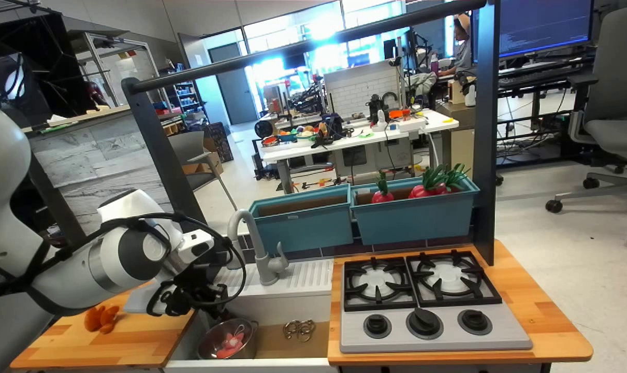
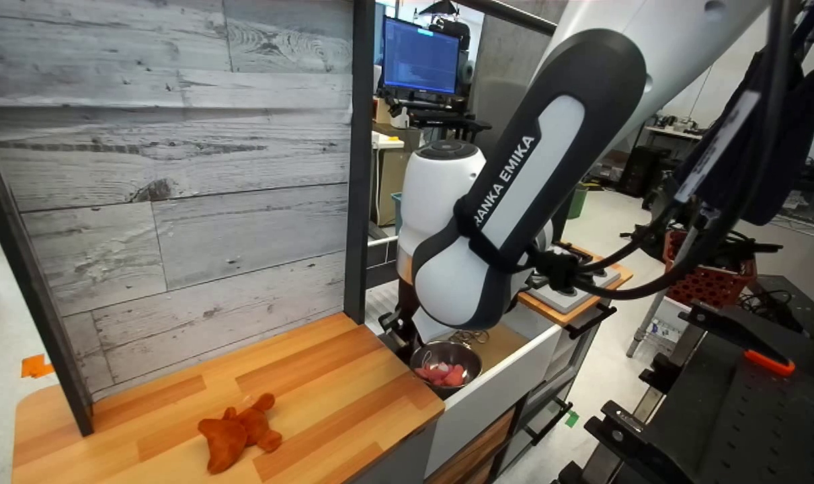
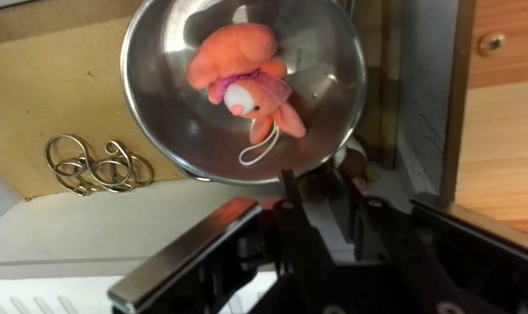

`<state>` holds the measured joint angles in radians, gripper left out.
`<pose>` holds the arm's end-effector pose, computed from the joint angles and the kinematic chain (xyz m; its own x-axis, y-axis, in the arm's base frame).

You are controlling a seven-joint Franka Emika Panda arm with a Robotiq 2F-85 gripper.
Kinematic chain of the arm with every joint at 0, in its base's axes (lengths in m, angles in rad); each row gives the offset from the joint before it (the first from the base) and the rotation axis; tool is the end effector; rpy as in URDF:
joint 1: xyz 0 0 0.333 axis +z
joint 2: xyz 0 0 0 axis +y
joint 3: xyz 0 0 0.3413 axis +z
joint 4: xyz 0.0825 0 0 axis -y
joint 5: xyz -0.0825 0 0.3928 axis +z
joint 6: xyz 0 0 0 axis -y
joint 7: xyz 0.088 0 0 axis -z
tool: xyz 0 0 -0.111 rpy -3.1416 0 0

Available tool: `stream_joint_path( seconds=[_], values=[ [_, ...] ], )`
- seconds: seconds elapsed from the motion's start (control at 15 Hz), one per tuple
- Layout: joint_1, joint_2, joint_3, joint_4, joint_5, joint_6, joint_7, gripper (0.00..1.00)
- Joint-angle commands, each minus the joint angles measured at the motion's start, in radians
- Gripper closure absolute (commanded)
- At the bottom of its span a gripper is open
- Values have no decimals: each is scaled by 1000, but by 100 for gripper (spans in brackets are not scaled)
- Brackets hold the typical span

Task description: Put the toys on the counter

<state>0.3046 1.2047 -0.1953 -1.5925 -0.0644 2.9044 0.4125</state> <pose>0.6580 0.0873 -0.0546 0.9807 -0.0920 0.1724 -0.1177 -0.9823 0.1457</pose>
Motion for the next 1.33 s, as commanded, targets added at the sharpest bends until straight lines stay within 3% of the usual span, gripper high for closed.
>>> stream_joint_path(
  seconds=[0.0, 0.47, 0.67, 1.0, 1.07, 1.27],
  values=[
    [-16, -26, 17, -50, 29, 9, -47, 48],
    [-62, -11, 53, -98, 72, -31, -63, 1],
    [-79, -15, 58, -114, 90, -25, -68, 0],
    [-86, 33, 47, -46, 108, -29, -55, 0],
    [-32, 46, -8, -28, 118, -78, 4, 0],
    [15, 78, -57, 25, 111, -150, 63, 0]
  ],
)
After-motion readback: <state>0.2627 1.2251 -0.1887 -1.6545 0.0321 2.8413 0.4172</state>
